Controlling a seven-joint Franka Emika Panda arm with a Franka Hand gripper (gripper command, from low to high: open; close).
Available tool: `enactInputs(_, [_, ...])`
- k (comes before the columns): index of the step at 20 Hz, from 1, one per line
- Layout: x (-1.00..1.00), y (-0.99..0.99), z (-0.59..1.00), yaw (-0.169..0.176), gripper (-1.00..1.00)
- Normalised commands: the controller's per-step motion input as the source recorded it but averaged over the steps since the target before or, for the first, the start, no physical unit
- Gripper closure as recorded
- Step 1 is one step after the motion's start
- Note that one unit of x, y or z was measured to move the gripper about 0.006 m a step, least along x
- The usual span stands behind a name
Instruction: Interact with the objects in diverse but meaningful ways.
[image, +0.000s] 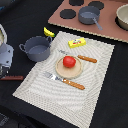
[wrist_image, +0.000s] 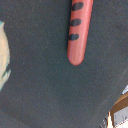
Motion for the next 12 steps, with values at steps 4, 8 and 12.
enactInputs(4, [0.10, -0.11, -0.29, 0.000, -1.00])
enactInputs(8, [0.03, -0.12, -0.32, 0.000, -1.00])
enactInputs(12, [0.02, -0.09, -0.28, 0.000, -1.00])
